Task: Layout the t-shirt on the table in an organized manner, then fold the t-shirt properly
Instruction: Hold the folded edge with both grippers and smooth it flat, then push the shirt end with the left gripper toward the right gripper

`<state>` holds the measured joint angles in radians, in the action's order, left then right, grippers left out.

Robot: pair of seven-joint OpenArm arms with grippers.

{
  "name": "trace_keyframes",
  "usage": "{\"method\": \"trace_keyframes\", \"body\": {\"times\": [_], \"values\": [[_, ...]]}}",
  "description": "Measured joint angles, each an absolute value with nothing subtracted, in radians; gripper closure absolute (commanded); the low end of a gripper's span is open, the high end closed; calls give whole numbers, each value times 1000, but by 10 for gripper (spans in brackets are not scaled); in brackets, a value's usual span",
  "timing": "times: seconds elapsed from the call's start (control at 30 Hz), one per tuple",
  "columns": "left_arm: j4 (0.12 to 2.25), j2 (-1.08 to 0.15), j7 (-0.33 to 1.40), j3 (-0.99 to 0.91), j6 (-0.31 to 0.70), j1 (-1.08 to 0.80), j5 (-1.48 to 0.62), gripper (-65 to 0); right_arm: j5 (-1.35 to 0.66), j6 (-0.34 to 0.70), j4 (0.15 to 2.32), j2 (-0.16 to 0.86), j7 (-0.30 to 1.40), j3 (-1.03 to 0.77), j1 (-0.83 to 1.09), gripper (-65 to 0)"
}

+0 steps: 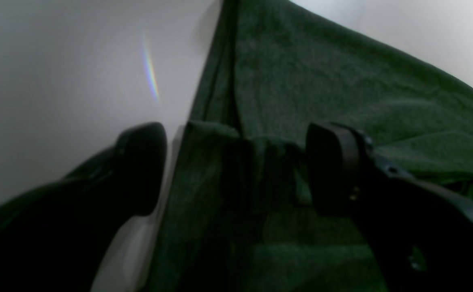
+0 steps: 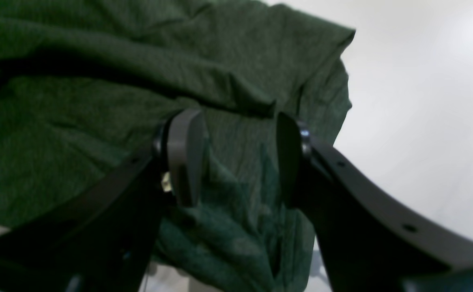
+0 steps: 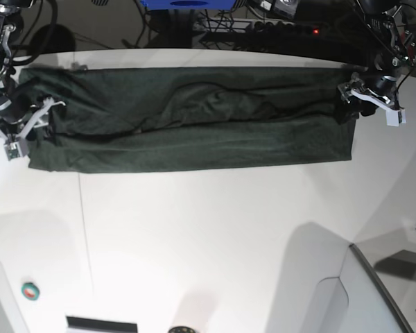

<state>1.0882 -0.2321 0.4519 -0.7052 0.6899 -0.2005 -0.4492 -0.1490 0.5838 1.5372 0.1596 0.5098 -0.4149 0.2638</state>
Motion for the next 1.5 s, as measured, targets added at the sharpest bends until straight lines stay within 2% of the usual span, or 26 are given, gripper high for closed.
{"method": "trace_keyframes", "body": {"times": [0.17, 0.33, 0.37, 0.4, 0.47, 0.57, 0.6, 0.73, 0.9, 1.1, 1.23, 1.33, 1.5], "values": [[1023, -264, 424, -698, 690, -173, -455, -504, -149, 584, 1538, 160, 509, -415, 265, -272], [991, -263, 382, -600, 695, -145, -437, -499, -149, 584, 1538, 160, 509, -415, 267, -272], [985, -260, 379, -591, 708, -145, -448, -481, -149, 584, 1538, 160, 509, -415, 266, -272], [975, -260, 371, -587, 714, -144, -451, -438, -149, 584, 1538, 160, 509, -415, 266, -272], [957, -262, 366, -588, 712, -141, -453, -306, -149, 584, 1538, 160, 510, -415, 267, -272], [945, -263, 387, -588, 708, -139, -445, -18, -149, 584, 1538, 160, 509, -415, 266, -272], [944, -263, 389, -587, 709, -141, -445, 0, -149, 584, 1538, 160, 509, -415, 266, -272], [937, -272, 413, -587, 712, -116, -439, 0, -149, 584, 1538, 160, 509, -415, 266, -272], [925, -345, 467, -580, 703, -47, -389, 0, -149, 584, 1538, 159, 510, -415, 267, -272], [976, -400, 464, -582, 688, -23, -388, 0, -149, 584, 1565, 118, 517, -414, 276, -272], [1104, -369, 463, -582, 689, -75, -395, 0, -149, 584, 1571, 125, 514, -414, 276, -272], [1228, -308, 473, -579, 628, -156, -380, 0, -149, 584, 1571, 124, 517, -415, 278, -272], [1482, -220, 482, -574, 580, -241, -387, 0, -149, 584, 1572, 126, 516, -415, 276, -272]]}}
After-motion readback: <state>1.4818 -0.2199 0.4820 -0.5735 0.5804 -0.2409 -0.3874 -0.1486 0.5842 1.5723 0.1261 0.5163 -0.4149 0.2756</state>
